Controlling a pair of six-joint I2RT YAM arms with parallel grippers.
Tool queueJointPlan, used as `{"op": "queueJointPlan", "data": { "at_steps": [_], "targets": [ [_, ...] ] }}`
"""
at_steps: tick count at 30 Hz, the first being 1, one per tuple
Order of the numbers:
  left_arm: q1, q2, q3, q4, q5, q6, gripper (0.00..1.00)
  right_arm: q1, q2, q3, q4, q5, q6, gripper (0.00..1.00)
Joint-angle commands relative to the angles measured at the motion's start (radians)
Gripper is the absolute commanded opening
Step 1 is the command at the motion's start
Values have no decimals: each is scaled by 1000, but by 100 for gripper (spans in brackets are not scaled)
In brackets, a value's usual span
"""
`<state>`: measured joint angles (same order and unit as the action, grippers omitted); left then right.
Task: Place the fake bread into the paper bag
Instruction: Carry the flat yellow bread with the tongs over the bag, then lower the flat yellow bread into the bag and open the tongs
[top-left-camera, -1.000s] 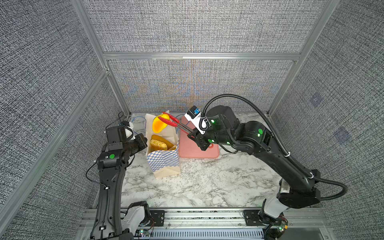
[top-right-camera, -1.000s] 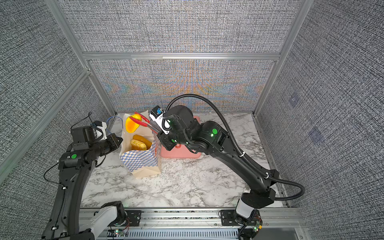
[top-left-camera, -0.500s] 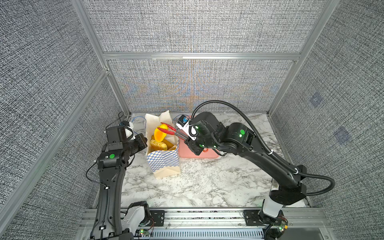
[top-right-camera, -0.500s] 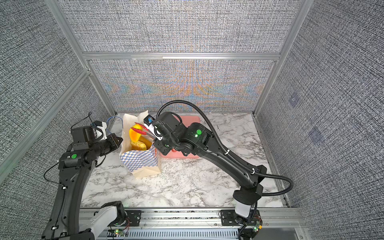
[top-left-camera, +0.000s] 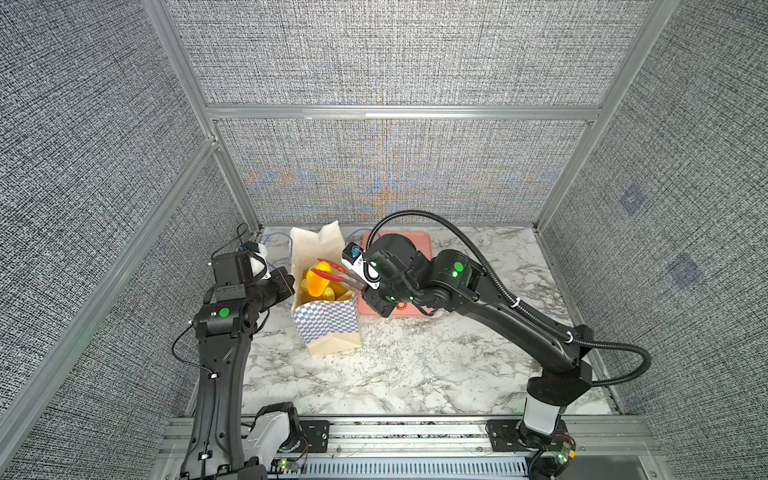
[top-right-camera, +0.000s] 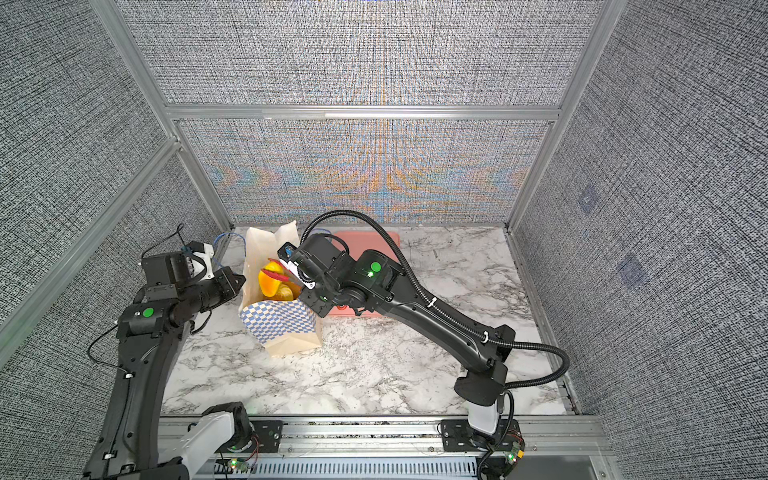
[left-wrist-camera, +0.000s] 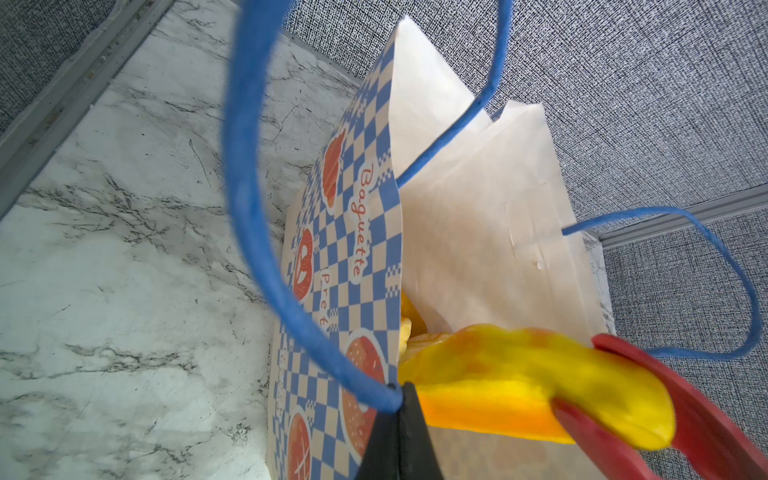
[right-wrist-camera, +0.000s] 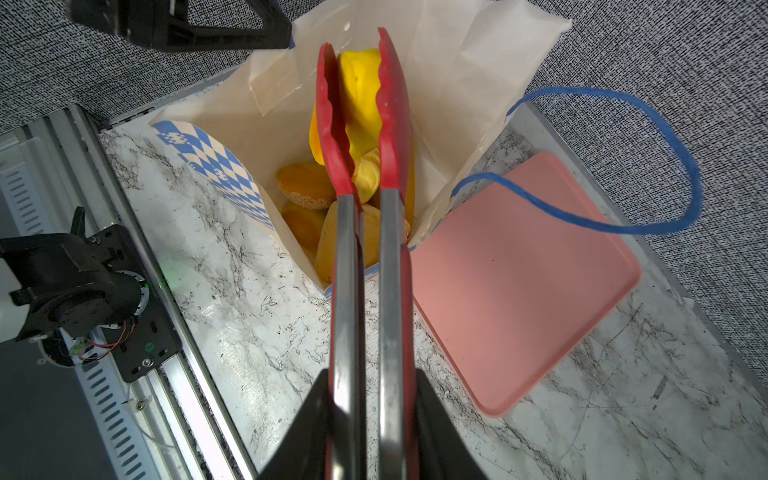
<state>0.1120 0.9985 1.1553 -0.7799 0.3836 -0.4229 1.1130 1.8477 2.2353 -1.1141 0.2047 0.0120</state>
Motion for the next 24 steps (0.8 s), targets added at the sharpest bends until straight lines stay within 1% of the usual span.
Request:
{"op": "queueJointPlan", "data": {
  "at_steps": [1, 4, 19, 21, 24],
  "targets": [
    [1, 0, -2, 7, -3, 6, 0, 2, 4, 9, 19, 0, -9, 33],
    [0, -1, -3, 7, -2, 5, 0, 3, 11, 9, 22, -2, -9, 35],
    [0, -2, -5, 7, -2, 5, 0, 3, 44, 20, 11, -21, -12, 36],
    [0, -1, -3, 8, -3, 5, 0, 2, 44, 21, 14, -21, -14, 38],
    [1, -1, -2, 8, -2, 6, 0, 2, 45, 24, 16, -19, -13, 43]
  ]
}}
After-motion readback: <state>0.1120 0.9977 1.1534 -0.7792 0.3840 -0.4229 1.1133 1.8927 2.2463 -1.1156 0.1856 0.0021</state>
